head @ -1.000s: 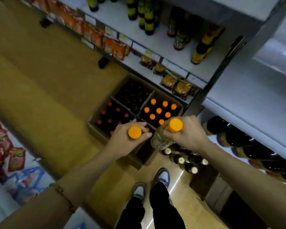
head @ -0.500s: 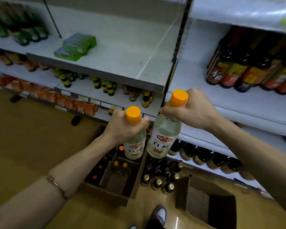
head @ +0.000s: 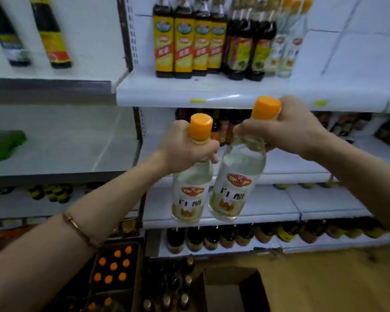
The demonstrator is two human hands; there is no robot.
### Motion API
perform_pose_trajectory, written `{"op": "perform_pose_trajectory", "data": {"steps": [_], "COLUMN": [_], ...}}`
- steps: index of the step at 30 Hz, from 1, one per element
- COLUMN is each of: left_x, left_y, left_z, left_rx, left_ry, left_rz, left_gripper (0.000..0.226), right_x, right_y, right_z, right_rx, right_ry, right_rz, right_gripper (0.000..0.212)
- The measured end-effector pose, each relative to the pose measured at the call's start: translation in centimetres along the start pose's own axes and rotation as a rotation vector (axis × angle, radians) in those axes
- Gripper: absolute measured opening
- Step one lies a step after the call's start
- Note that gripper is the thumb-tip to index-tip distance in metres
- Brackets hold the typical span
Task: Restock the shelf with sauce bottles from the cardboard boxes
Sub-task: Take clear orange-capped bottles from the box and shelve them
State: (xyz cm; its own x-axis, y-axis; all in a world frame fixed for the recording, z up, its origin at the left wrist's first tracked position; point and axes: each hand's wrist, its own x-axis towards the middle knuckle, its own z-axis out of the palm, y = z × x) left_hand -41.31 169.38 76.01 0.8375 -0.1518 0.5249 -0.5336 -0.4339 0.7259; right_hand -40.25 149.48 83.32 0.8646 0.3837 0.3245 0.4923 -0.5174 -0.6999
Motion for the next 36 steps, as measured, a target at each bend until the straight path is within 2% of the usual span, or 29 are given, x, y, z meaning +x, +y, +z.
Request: {"op": "perform_pose_trajectory", "data": {"steps": [4,10,12,16,22,32,36], "left_x": [4.6,10.0,11.6,14.6,20.9,31.0,34.5], "left_y": [3.6,9.6,11.5,14.6,16.2,15.5,14.7], "left_z": [6.1,15.2,17.7,21.3,23.0,22.7,21.7], "left_rx": [-0.090,-0.186,-0.234,-0.262,-0.248,-0.228,-0.155], "left_ry": [-0.053,-0.121,-0.113,-0.082,-0.049,-0.015,-0.025], "left_rz": [0.000,0.018,0.007,0.026,-0.007,0.010,0.079], "left_gripper": [0.023,0.026,0.020,0.023,0.019,0.017,0.018], "right_x": [-1.5,-3.1,-3.5,-2.7,1.1,10.3,14.2], "right_y": [2.9,7.9,9.0,10.5,12.1,14.1,15.1], "right_z": [-7.9,-17.7,-20.4,-24.9,-29.3,-33.7,-34.1], "right_rx": [-0.026,-0.126,-0.124,-0.116,-0.056,-0.029,-0.013], "right_ry": [0.054,0.153,0.162,0.140,0.095,0.176,0.200], "right_rz": [0.062,0.060,0.054,0.048,0.062,0.011,-0.011], "right_gripper": [0.042,0.038,0.036,0.033,0.019,0.022,0.020]}}
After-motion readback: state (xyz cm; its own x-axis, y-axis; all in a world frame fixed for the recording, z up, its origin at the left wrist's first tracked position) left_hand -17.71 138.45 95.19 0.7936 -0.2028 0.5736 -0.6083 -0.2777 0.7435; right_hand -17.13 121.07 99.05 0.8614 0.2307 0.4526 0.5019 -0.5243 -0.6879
